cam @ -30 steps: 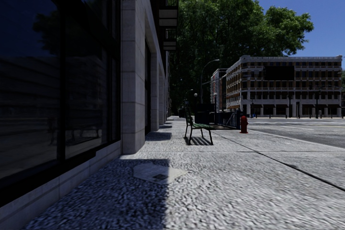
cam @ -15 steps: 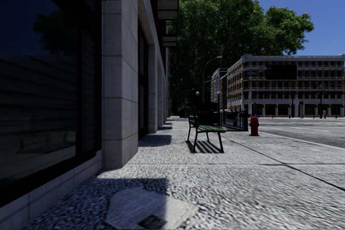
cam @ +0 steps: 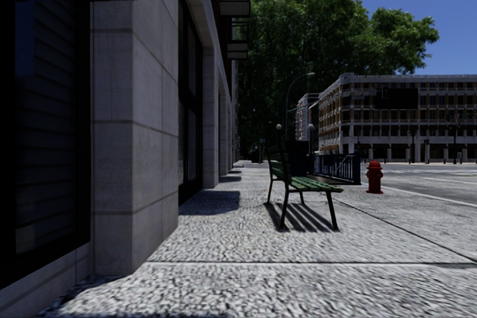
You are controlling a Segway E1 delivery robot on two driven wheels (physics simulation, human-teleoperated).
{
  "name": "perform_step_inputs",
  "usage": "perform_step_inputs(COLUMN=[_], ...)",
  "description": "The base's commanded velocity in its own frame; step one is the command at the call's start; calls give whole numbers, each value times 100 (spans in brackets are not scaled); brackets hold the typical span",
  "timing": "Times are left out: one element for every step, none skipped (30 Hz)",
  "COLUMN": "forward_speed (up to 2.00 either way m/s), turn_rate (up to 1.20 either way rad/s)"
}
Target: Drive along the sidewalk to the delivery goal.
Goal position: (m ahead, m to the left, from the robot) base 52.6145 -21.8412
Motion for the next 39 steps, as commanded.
perform_step_inputs(forward_speed=[200, 200, 200, 200, 200, 200, 200, 200, 200, 200, 200, 200, 200, 200, 200, 200, 200, 200, 200, 200, 200, 200, 200, 200, 200, 200, 200, 200, 200, 200, 200, 200, 200, 200, 200, 200, 200, 200, 200], turn_rate=[19, 18, 18, 18, 22, 22, 26, 25, 7, 0, 0, 0, 0, 0, 0, 0, 0, 0, 0, 0, 0, 0, 0, 0, 0, 0, 0, 0, 0, 0, 0, 0, 0, 0, 0, 0, 0, 0, 0])
